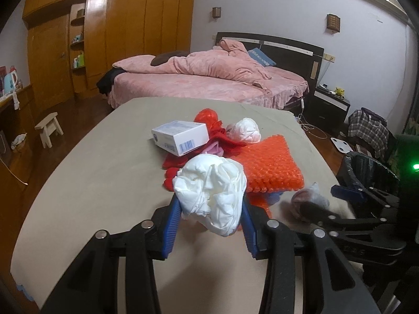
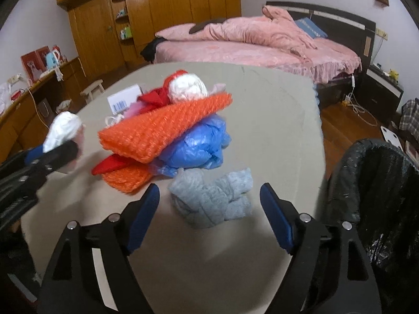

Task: Collect trash
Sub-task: 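Grasp the white crumpled tissue with left gripper while right gripper grasps grey cloth, then carry both items over the black bin and open both grippers to drop them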

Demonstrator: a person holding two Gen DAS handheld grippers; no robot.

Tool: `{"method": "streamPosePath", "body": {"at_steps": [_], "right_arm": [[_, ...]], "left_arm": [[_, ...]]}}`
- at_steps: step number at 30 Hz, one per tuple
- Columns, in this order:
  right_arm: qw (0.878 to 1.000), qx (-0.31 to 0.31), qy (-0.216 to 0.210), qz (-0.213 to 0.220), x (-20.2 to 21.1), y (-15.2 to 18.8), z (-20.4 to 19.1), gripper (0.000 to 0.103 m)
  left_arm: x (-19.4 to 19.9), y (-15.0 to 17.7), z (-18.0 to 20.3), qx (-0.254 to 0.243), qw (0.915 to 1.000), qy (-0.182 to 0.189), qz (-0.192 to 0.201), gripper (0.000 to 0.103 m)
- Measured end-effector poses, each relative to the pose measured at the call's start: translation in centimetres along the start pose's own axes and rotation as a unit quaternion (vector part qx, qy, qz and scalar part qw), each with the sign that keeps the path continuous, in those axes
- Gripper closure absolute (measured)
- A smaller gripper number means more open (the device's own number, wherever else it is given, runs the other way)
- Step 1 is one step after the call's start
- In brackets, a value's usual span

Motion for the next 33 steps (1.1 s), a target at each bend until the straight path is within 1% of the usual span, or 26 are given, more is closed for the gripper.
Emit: {"method": "streamPosePath", "body": {"at_steps": [1,2,4,5,7,11,15,20,27,33], "right_arm": [[1.0,-0.002,0.0,-0.005,-0.3,0.0,0.0,0.028],[1.0,-0.001,-0.001,-0.011,-0.7,0.1,0.0,0.042],[1.0,0.004,-0.01,-0.027,-1.3,0.3,-0.1,0.049],[1.0,0.003,-0.013,-0.026,-1.3,0.3,-0.1,0.056],[1.0,0.005,-0.019,-0.021,-0.9,0.1,-0.1,0.06],[1.0,-0.008,-0.024,-0.01,0.4,-0.5,0.5,0.061],[0.999,-0.028,-0.028,0.015,2.9,-1.3,1.8,0.061],[0.997,-0.048,-0.021,0.05,6.4,-2.4,4.2,0.061],[0.994,-0.075,0.011,0.08,10.1,-2.6,8.9,0.061],[0.99,-0.097,0.051,0.089,12.4,-1.0,13.3,0.061]], "left_arm": [[0.0,0.0,-0.1,0.002,1.0,0.001,-0.001,0.061],[0.0,0.1,-0.1,0.002,1.0,0.001,-0.002,0.061],[0.0,0.2,-0.1,0.002,1.0,0.0,-0.003,0.06],[-0.1,0.1,0.0,0.002,1.0,0.0,-0.004,0.06],[-0.2,0.0,0.1,0.002,1.0,0.0,-0.005,0.06],[-0.1,-0.3,0.6,-0.002,1.0,0.004,-0.004,0.06],[0.7,-1.1,1.6,-0.012,0.9998,0.011,0.007,0.06],[1.4,-2.5,4.0,-0.027,0.9989,0.03,0.023,0.06],[1.2,-3.7,8.7,-0.052,0.9955,0.074,0.029,0.06],[0.5,-4.0,14.0,-0.084,0.9891,0.118,0.028,0.06]]}}
Point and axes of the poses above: each gripper's, at about its wrist camera, not at the fingertips, and x roughly against the way its jaws point, z to its right, y to its underside, the point moved 4 cm from there along -x, roughly the way its jaws point, and after that the axes turned 8 degrees about y, right-handed, at the moved point
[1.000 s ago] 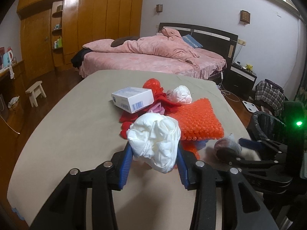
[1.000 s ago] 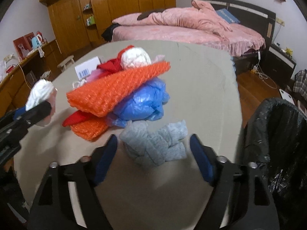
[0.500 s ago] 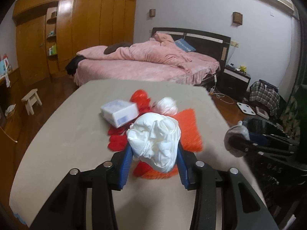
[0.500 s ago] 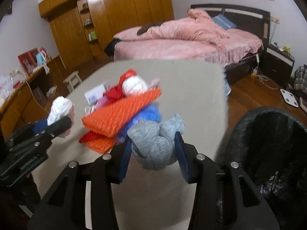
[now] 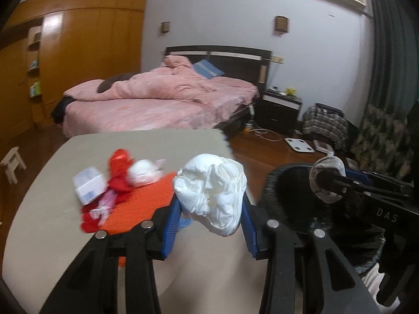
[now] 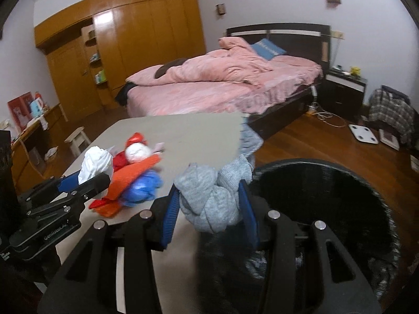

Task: Collect trash
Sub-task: 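Carry both items over the black bin and open both grippers to drop them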

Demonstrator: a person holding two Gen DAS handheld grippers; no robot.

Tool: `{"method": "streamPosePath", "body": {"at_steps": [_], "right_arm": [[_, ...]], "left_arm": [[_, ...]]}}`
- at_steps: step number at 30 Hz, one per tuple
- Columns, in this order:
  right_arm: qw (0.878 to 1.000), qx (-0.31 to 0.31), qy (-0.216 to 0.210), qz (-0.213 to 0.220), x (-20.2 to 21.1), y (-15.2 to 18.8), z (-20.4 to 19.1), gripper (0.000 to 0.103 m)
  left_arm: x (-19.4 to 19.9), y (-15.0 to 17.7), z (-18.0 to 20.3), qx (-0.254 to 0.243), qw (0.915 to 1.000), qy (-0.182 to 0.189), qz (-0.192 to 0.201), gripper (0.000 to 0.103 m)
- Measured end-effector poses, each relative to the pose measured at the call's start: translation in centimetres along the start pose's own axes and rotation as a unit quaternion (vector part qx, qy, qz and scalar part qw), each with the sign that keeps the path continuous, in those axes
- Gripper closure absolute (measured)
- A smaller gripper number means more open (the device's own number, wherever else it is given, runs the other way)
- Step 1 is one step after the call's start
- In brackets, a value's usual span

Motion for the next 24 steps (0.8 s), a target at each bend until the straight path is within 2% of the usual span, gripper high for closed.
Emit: {"method": "streamPosePath", "body": {"at_steps": [9,24], "right_arm": [[0.997,-0.036,0.063,0.003,1.7,1.4,7.2,0.06],[0.988,-0.087,0.126,0.002,3.3,4.4,15.4,0.059]], "left_arm": [[-2.8,-0.4,7.5,-0.047,0.9968,0.065,-0.007,0.06],[-7.1,0.1,14.4,-0.085,0.9889,0.117,-0.034,0.06]]}}
Point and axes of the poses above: each gripper's, at about its wrist camera, not at the fingertips, and x roughly against the way its jaws point, z to its right, y to its underside, the point moved 4 cm from there along -x, roughly the way its jaws point, and after that the axes turned 8 degrees about y, right-handed, at the moved point
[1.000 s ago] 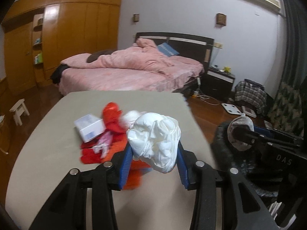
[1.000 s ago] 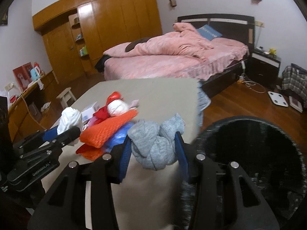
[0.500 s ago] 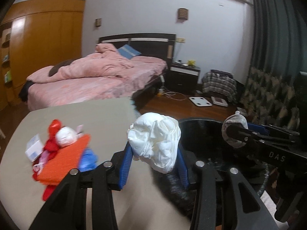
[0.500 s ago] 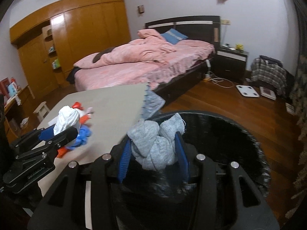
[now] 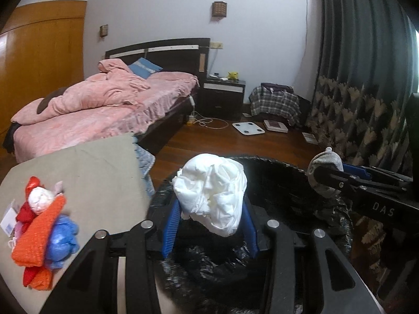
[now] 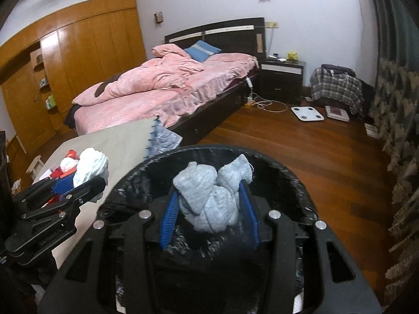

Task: Collect trash
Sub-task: 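Carry both items over the black bin and open both grippers to drop them, then grasp the white medicine box with left gripper while right gripper grasps white tissue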

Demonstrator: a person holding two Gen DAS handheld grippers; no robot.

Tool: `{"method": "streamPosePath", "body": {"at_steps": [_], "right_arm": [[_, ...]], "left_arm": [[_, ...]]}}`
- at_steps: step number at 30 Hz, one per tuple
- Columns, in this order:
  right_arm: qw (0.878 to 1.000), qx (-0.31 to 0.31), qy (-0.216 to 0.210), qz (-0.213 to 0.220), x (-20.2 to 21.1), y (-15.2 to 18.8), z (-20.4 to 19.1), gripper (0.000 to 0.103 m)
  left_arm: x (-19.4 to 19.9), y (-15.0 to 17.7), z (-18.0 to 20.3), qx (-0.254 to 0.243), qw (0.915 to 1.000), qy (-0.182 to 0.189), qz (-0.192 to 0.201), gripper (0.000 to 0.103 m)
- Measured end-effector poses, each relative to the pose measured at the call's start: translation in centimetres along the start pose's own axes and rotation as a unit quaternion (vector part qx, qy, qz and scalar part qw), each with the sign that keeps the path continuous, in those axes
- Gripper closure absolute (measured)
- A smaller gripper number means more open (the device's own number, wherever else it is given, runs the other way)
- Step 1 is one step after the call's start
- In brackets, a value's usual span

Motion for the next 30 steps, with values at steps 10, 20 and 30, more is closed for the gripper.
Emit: {"method": "streamPosePath", "body": {"at_steps": [10,20,30], "right_arm": [[1.0,-0.009,0.029,0.005,0.2,0.4,1.7,0.024],[0.999,-0.013,0.034,0.027,1.3,-0.4,1.3,0.007],[0.999,0.002,0.006,0.036,1.8,-1.4,-2.3,0.006]], "left_arm": [[-0.5,0.3,0.4,-0.003,0.9999,0.012,-0.012,0.034],[2.3,-0.1,-2.0,0.01,0.9998,-0.007,0.014,0.015],[8.5,1.0,-9.0,0.036,0.9931,-0.103,0.044,0.011]]}}
Point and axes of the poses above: each gripper's, at about its wrist camera, not at the fingertips, and x roughly against the way its jaws point, z to its right, y to its underside, the point moved 4 cm from there along -x, roughly the way its jaws point, and after that the axes turned 8 degrees about y, right-handed, at the moved point
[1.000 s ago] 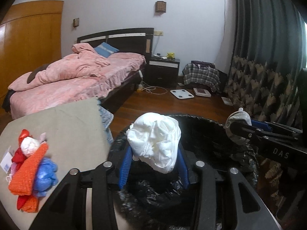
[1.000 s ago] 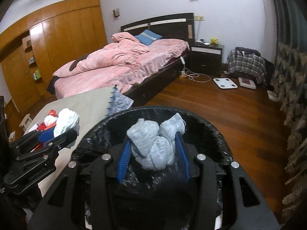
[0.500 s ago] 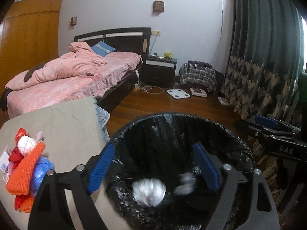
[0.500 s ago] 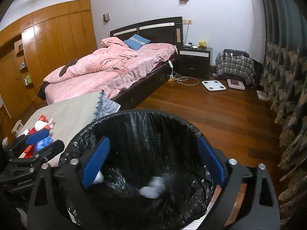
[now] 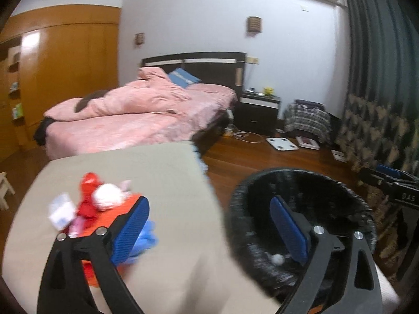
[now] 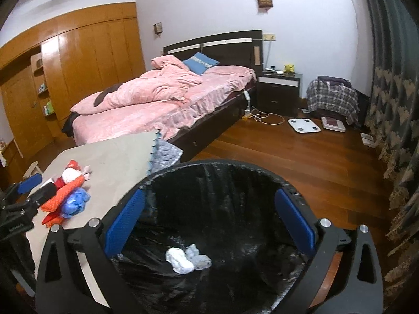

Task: Collect trash
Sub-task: 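Grasp the white medicine box with left gripper while right gripper grasps white tissue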

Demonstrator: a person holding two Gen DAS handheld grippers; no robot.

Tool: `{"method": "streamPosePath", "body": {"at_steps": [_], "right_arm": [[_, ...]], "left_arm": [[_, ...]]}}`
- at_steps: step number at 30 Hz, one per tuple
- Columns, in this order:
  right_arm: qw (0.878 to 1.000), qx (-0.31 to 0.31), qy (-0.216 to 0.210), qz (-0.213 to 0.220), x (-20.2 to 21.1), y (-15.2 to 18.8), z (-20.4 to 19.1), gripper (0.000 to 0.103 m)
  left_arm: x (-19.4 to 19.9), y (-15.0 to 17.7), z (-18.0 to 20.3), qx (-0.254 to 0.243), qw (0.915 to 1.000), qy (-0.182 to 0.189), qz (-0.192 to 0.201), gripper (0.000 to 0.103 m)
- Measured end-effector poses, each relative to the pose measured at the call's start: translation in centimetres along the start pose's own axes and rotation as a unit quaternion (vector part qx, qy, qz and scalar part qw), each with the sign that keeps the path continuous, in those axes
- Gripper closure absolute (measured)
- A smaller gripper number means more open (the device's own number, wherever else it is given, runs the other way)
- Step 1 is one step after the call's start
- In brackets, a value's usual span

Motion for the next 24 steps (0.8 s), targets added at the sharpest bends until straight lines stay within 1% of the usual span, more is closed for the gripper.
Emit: {"method": "streamPosePath", "body": {"at_steps": [5,12,16,20,24], "right_arm": [[0.999,0.008,-0.031,0.0,-0.4,-0.7,-3.5,0.006],[0.995,0.044,-0.087,0.005,-1.7,-1.4,-10.8,0.006],[0.992,0.059,-0.113,0.009,-2.6,-1.6,-14.7,0.006],[0.989,0.075,-0.127,0.008,-4.0,-1.6,-18.1,0.006],[0.986,0.082,-0.147,0.002,-5.8,-2.2,-21.6,0.006]], "left_arm": [[2.1,1.0,-3.9,0.013,0.9986,-0.051,0.003,0.011],[4.0,2.5,-9.1,0.047,0.9927,-0.111,0.002,0.011],[4.3,3.2,-11.5,0.063,0.9896,-0.129,-0.003,0.011],[4.4,3.8,-13.5,0.079,0.9868,-0.141,-0.003,0.012],[4.0,3.5,-15.6,0.086,0.9833,-0.161,0.001,0.013]]}}
Point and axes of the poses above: each gripper's, at about its wrist camera, not at the fingertips, and x roughly against the way its jaws point, z to its right, y to its underside, the point moved 4 cm from there along -x, roughly the way its jaws point, and after that the axes turned 8 degrees about y, right-handed, at the moved point
